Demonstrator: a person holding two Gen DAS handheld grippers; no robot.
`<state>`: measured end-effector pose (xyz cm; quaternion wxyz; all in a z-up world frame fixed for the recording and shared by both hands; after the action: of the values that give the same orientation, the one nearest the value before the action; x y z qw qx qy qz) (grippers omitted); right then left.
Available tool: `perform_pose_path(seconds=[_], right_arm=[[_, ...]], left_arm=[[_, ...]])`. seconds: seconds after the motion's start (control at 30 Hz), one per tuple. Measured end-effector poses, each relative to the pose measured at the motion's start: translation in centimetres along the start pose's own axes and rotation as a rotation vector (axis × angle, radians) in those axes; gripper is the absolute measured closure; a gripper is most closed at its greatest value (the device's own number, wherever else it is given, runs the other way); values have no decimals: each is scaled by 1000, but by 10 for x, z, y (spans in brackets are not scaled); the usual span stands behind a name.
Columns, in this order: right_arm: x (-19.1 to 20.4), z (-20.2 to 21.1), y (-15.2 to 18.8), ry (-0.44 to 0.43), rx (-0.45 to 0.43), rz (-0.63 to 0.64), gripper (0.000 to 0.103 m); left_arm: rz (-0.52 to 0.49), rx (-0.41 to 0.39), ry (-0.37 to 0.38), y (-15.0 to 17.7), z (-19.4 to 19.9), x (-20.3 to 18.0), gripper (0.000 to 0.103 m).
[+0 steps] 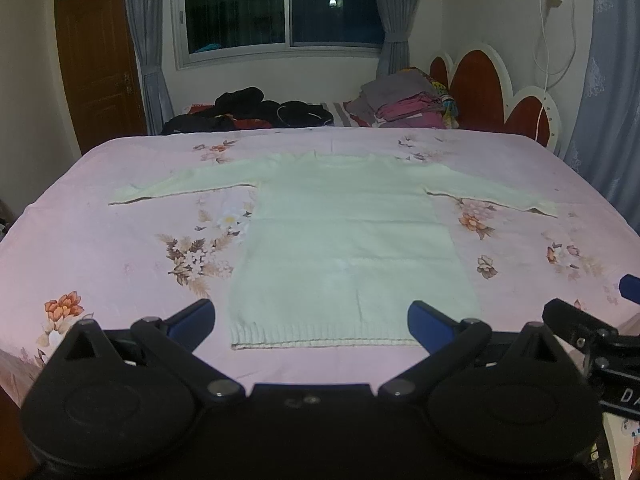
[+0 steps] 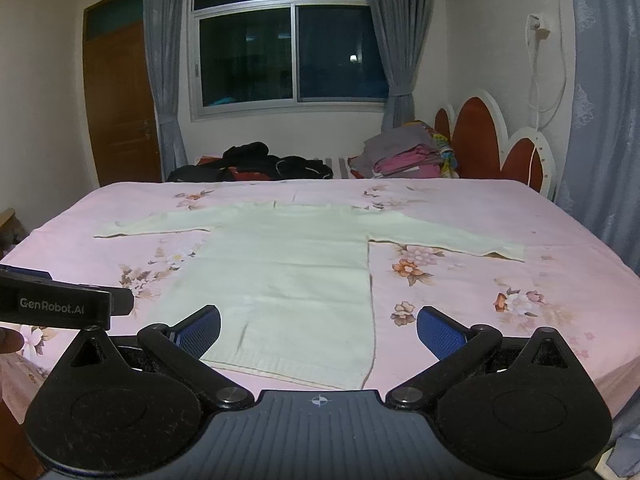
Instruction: Fold small clothes
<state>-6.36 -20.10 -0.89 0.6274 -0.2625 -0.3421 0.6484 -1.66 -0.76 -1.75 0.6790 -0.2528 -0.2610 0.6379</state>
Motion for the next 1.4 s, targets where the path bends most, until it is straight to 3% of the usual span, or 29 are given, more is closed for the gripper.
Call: perform_pose_path(seconds=[1.4], right_arm=[[-2, -10, 1, -3, 21, -20, 0]], left_arm=[[27, 42, 4, -1, -10, 10, 0]])
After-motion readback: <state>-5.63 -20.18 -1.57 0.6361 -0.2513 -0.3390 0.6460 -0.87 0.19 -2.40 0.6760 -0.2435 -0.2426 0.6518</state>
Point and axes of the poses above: each gripper's, at about its wrist camera, not at the fingertips, and z roughly against the way its jaws point, x to its left, y to its underside, the point moved 5 cm from there along -z, roughly the way its jaws point, and after that the axes turned 7 degrees about x, right-handed, at the moved point
